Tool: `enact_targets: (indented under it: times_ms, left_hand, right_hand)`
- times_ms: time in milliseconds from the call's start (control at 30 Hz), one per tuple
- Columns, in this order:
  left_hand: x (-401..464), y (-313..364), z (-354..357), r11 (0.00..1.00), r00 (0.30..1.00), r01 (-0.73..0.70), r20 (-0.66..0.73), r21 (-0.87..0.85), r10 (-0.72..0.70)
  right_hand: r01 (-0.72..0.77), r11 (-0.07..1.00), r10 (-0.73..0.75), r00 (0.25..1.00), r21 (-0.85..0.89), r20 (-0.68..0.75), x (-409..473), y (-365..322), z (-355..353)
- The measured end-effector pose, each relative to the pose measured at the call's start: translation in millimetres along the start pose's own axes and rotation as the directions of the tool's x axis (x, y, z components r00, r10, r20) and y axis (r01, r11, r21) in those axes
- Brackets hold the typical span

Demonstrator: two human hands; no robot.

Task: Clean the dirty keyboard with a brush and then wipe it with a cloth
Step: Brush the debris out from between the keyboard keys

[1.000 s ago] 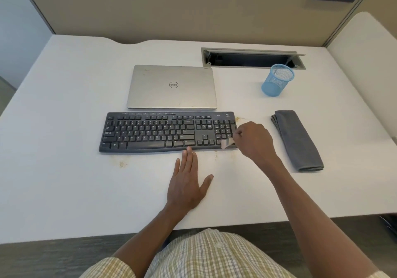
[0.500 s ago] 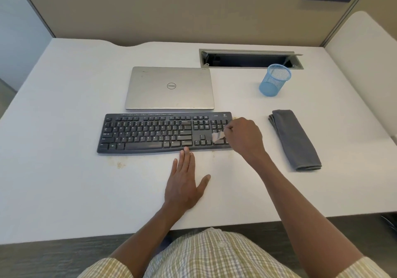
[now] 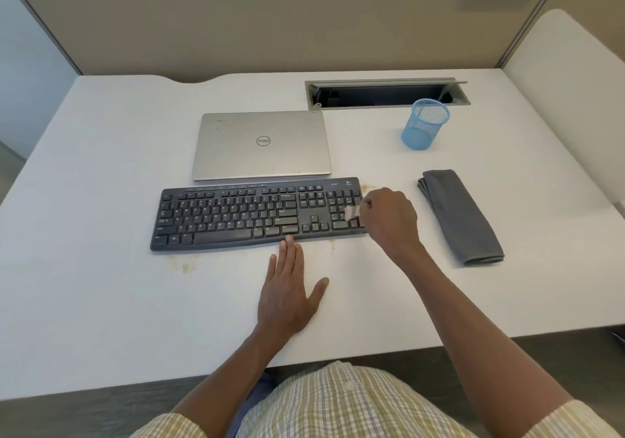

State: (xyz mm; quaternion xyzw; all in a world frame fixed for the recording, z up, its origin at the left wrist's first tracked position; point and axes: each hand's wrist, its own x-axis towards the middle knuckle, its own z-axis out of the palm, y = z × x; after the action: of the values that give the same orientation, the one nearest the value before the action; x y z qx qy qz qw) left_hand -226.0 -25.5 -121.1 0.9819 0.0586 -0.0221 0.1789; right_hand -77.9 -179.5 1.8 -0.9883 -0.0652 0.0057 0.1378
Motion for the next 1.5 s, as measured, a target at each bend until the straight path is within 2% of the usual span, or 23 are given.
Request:
enact_targets:
  times_ms: [67,300,467,600,667,767,867,933,1033,1200,1367,1500]
  left_hand:
    - [0,0,-1,1.0,1.0,0.002,-0.002,-0.007,-0.002]
    - [1,0,0,1.0,1.0,0.003,-0.011,-0.018,-0.003]
    - [1,0,-1,1.0,1.0,0.003,-0.003,-0.018,-0.003]
    - [2,-1,1,1.0,1.0,0.002,-0.007,-0.015,-0.002]
    - [1,-1,2,1.0,1.0,0.0,-0.011,-0.016,0.0]
    - [1,-2,1,1.0,1.0,0.001,-0.01,-0.008,-0.001]
    - [1,-1,0,1.0,1.0,-0.004,-0.01,-0.008,0.004]
    - [1,-1,1,1.0,1.0,-0.002,-0.011,-0.01,0.002]
    - [0,-1,2,1.0,1.0,-0.003,-0.024,-0.009,0.003]
    - [1,-1,1,1.0,1.0,-0.007,-0.026,-0.006,0.006]
    - [0,-1,1,1.0,1.0,-0.004,-0.029,-0.023,0.003]
    - [0,0,1,1.0,0.999,-0.008,-0.031,-0.013,0.007]
  right_hand:
    - [0.043,0.997,-0.036,0.995,-0.069,0.089,-6,3,4]
    - [0.031,0.999,-0.03,0.999,-0.038,0.022,20,-16,-1]
    - [0.105,0.991,-0.093,0.985,-0.082,0.144,27,-26,-3]
    - [0.08,0.994,-0.074,0.994,-0.069,0.082,37,-27,-7]
    - [0.093,0.99,-0.079,0.988,-0.101,0.134,32,-31,-5]
    - [0.159,0.977,-0.127,0.969,-0.142,0.212,27,-29,-8]
    - [0.245,0.964,-0.227,0.96,-0.1,0.164,35,-26,-14]
    - [0.358,0.932,-0.346,0.925,-0.056,0.159,38,-28,-15]
    - [0.496,0.859,-0.468,0.861,-0.127,0.2,38,-25,-13]
    - [0.526,0.786,-0.474,0.85,-0.325,0.23,44,-7,-25]
    - [0.563,0.796,-0.514,0.823,-0.223,0.244,44,-21,-23]
    - [0.545,0.78,-0.483,0.837,-0.309,0.257,41,-4,-25]
